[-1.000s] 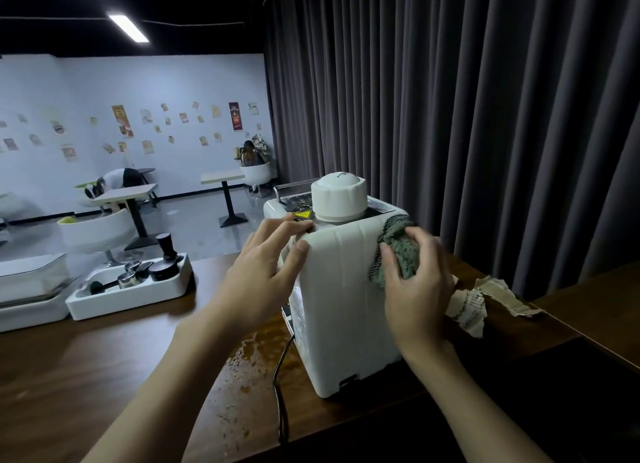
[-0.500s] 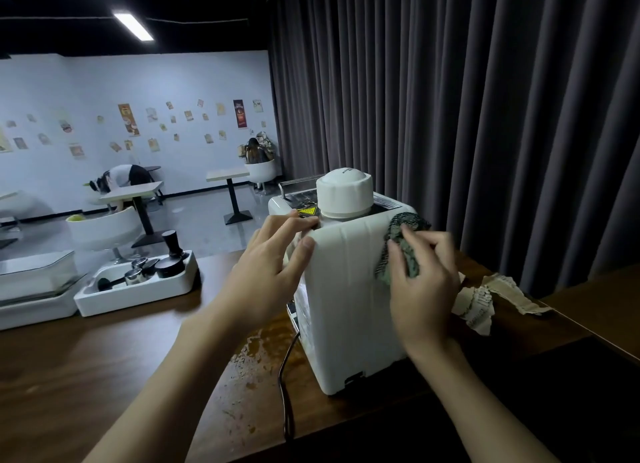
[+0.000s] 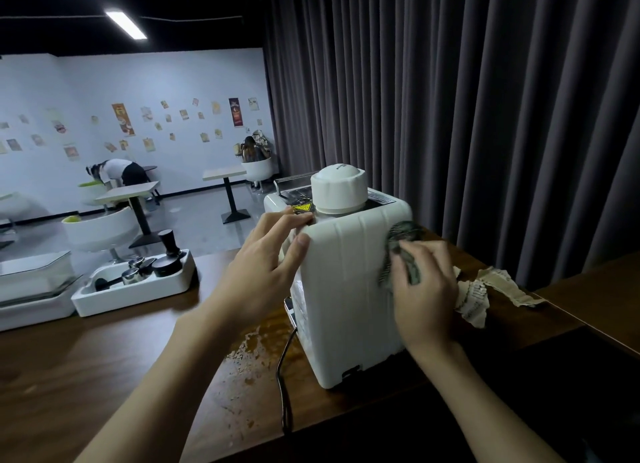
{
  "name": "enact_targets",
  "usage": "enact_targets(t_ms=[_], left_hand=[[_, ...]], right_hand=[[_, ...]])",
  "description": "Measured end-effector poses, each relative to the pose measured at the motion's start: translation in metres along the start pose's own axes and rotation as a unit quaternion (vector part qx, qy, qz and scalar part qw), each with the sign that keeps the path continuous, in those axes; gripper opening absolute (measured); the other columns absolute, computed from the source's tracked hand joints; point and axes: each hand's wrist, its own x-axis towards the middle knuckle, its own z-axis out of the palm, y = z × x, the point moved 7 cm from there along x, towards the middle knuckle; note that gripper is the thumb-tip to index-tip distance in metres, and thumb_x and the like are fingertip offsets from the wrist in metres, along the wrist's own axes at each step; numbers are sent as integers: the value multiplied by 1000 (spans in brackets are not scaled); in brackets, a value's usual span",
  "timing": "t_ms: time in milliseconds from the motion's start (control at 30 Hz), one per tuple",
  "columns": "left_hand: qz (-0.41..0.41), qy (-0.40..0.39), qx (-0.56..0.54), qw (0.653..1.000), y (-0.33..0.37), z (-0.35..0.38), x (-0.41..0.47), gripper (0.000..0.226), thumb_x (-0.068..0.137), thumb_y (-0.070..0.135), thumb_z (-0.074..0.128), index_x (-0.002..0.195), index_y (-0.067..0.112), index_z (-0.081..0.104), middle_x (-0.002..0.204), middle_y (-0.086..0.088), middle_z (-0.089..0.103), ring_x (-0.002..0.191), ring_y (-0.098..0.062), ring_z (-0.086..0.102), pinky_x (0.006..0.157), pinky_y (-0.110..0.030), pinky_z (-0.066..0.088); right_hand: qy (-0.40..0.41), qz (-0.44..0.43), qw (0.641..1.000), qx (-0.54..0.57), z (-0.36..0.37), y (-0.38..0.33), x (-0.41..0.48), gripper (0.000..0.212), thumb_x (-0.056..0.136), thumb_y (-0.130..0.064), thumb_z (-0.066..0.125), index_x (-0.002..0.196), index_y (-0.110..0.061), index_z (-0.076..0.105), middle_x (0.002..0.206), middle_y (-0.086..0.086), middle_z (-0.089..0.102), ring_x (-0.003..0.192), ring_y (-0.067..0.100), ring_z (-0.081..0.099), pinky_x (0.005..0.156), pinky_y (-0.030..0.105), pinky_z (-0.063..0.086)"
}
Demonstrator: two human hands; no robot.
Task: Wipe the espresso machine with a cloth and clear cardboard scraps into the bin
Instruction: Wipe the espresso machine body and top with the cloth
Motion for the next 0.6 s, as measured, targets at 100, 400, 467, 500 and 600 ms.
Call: enact_targets(t_ms=[100,400,467,500,600], left_hand=[[-9,2,0,1000,1,0,0,41,95,64,29,131,51,44,140,23,34,120,-11,48,93,-38,46],[-5,10,-6,1000,5,0,-4,44,91,67,38,132,52,42,143,24,33,98,9,53,92,-45,51],[-3,9,2,1000,4,0,-4,48,88,70,39,132,53,41,147,23,32,95,23,46,91,-41,51],[-3,10,5,1000,4,0,-4,48,88,70,39,133,53,41,146,24,32,94,26,44,90,-40,51],[0,10,10,1000,6,0,-3,49,89,69,39,134,51,41,146,24,31,90,16,50,89,-38,51]], right_hand=[[17,21,1000,1,2,-2,-7,18,87,-3,69,105,-4,71,97,8,59,89,12,57,81,22,48],[-105,-170,980,-13,30,-61,-52,16,92,-11,65,105,-9,72,100,12,64,89,31,64,78,41,54],[-76,-127,989,-30,20,-36,-37,16,89,-8,67,104,-7,73,100,13,63,89,29,63,79,40,53],[-50,-81,995,-25,13,-20,-30,17,87,-5,68,103,-5,73,101,14,63,90,27,62,79,39,53],[2,23,1000,-4,-1,12,-18,18,85,-2,71,102,-1,72,100,11,59,91,18,58,79,37,53]])
